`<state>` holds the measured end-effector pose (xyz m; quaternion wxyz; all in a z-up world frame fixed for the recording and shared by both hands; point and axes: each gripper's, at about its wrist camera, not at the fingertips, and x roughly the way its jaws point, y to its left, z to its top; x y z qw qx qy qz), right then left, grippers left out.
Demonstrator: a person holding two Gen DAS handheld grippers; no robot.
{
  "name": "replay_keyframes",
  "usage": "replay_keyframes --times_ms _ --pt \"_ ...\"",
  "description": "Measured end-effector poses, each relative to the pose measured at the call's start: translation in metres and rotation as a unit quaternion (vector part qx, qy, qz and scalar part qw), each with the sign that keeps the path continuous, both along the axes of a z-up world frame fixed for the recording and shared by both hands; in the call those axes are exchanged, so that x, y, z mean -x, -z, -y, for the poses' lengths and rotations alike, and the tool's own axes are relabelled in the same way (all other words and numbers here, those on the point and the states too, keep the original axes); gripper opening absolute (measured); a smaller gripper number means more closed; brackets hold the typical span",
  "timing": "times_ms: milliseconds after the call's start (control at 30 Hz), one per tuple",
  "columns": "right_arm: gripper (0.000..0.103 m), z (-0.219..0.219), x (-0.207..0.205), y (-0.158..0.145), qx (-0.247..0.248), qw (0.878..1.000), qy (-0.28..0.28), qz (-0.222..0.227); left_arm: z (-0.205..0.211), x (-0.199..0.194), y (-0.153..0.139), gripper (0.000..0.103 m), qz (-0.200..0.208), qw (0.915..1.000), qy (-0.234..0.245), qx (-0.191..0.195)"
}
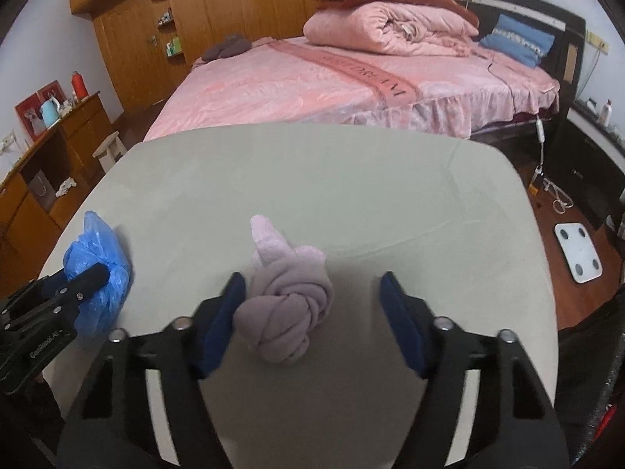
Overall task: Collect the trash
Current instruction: 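Grasp the pink tissue with the right tool while the left tool holds the bag, then carry the blue bag and pink tissue over the bin, opening the right tool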
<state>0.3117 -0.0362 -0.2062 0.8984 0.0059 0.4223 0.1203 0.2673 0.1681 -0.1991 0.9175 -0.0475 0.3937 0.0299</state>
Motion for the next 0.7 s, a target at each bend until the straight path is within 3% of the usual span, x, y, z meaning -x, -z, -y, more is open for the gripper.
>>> replay_keyframes --times_ms 100,133,700 --pt "0.039 -0.006 0.003 0.001 -0.002 1.000 -0.027 -0.003 0.001 0.000 0.000 0.043 -0.001 1.0000 0.000 -0.004" --pt "0.037 -0.008 0.005 -0.001 0.005 1.000 -0.028 0.000 0.003 0.001 -0.001 0.043 0.001 1.0000 0.001 -0.009" --pt "0.036 0.054 0.053 -0.073 -0.057 0.997 0.017 0.045 0.043 0.042 -0.066 0.043 0.062 0.9978 0.023 -0.005"
